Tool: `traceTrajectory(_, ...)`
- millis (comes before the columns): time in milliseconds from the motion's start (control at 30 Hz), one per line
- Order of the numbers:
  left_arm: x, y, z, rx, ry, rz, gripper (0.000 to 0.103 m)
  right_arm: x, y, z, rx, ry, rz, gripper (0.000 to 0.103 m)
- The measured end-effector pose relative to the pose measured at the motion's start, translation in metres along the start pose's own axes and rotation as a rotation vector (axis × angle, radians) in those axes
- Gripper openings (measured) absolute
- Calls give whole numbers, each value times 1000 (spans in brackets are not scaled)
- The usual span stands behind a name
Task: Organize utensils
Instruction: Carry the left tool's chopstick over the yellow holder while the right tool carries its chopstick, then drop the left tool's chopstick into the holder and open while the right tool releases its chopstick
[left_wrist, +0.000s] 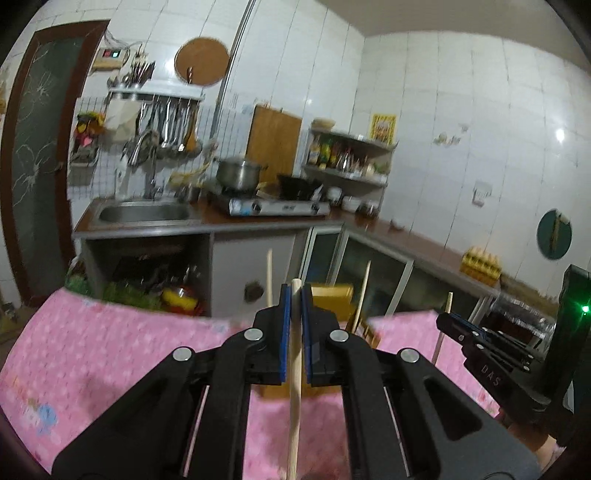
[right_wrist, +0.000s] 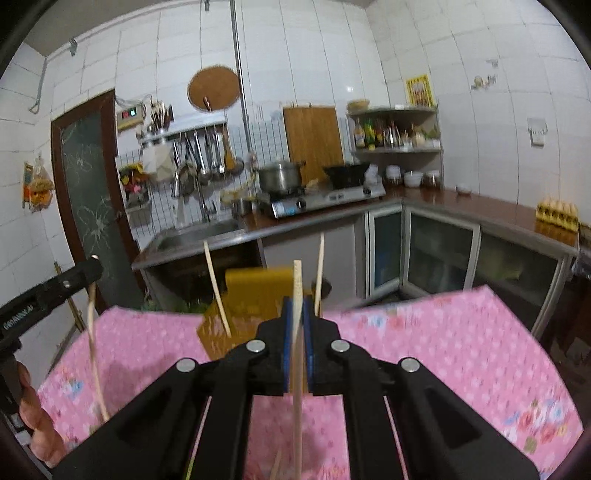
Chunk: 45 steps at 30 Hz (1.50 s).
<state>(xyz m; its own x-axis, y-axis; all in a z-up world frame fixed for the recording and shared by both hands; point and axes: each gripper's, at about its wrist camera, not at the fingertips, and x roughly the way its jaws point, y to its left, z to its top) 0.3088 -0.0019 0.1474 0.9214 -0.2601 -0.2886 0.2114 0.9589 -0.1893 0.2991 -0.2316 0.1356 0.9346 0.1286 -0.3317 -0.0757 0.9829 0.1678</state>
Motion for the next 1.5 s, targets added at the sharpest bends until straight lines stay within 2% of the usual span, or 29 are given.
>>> traceTrajectory(100,7,-11,23,10,-65,-28,4,-3,3,28,-3,-66,7,6)
traceTrajectory(367,46,-36,63,55,-164,-19,4,12,9,95,-18,-194,19,6)
traceTrajectory(667,120,-38,92,44,-281,29,4,63,9,115,-24,-270,20,6)
traceTrajectory(800,155,-44,88,79,-295,66,4,87,8,102,-41,-256,19,6)
traceTrajectory(900,179,-41,66,74,-253,72,4,101,6,88,-57,-239,13,6)
traceTrajectory(1033,191,-26,37,53,-177,67,4,116,1,63,-64,-191,26,6)
traceTrajectory(1267,176,-10,1,68,-101,90,5,134,-7,19,-33,-101,43,6)
traceTrajectory(1500,166,5,-19,65,-62,101,5,140,-9,-10,-33,-78,52,6)
